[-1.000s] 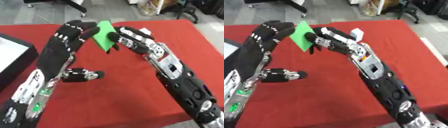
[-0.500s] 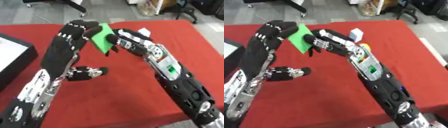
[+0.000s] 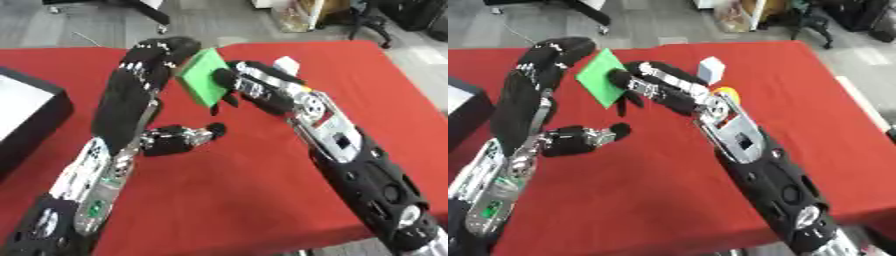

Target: Pick up the objects with one hand, pass them to the other hand, and then place them into the box on the other side of the table.

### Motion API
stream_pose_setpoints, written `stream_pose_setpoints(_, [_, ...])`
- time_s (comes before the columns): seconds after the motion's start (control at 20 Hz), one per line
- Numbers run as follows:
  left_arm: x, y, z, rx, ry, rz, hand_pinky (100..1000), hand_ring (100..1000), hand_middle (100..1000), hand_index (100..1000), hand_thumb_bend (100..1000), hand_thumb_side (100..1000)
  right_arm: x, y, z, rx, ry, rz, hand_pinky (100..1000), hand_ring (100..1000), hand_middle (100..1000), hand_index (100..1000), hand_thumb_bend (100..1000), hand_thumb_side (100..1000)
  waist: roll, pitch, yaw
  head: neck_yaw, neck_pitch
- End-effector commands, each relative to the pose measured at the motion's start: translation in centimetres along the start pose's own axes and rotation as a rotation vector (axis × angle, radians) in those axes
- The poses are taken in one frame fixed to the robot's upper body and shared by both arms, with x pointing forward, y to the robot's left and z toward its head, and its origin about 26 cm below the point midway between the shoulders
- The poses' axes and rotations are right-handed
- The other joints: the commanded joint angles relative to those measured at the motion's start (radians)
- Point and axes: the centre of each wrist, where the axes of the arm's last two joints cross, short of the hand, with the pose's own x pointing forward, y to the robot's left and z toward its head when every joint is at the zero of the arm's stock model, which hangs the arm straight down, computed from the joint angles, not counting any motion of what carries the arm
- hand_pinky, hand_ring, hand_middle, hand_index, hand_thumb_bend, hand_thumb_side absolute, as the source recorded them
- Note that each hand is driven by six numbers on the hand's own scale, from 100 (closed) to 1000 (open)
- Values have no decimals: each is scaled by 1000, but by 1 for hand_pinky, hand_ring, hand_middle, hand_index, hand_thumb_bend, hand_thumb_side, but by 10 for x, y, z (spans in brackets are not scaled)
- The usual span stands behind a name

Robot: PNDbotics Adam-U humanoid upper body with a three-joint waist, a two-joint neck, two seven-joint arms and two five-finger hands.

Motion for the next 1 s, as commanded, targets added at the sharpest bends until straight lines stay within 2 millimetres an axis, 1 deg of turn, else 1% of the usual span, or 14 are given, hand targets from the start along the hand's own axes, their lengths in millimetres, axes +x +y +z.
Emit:
stream_pose_setpoints(0.05, [1, 4, -11, 33, 2, 0, 783, 708, 741, 883, 800, 311, 7, -4, -1, -1, -18, 9, 735, 452, 171, 309, 100, 885, 0, -10, -1, 0, -2])
stream_pose_setpoints(0.35, [2, 2, -12, 27, 8, -7, 772, 687, 726, 868, 784, 302, 7, -4, -1, 4, -20, 5, 735, 451, 166, 305, 100, 886, -1, -11, -2, 1, -2])
stream_pose_setpoints(0.8, [7, 0, -16, 5, -42, -20, 763, 636, 661, 809, 749, 281, 7, -5, -1, 12, -24, 3, 736, 450, 163, 303, 100, 883, -2, -11, -5, 3, -2])
stream_pose_setpoints(1.0, [9, -2, -17, 0, -55, -20, 754, 617, 635, 768, 681, 284, 7, -5, -1, 13, -23, -2, 736, 450, 163, 304, 100, 893, -2, -10, -5, 3, -2])
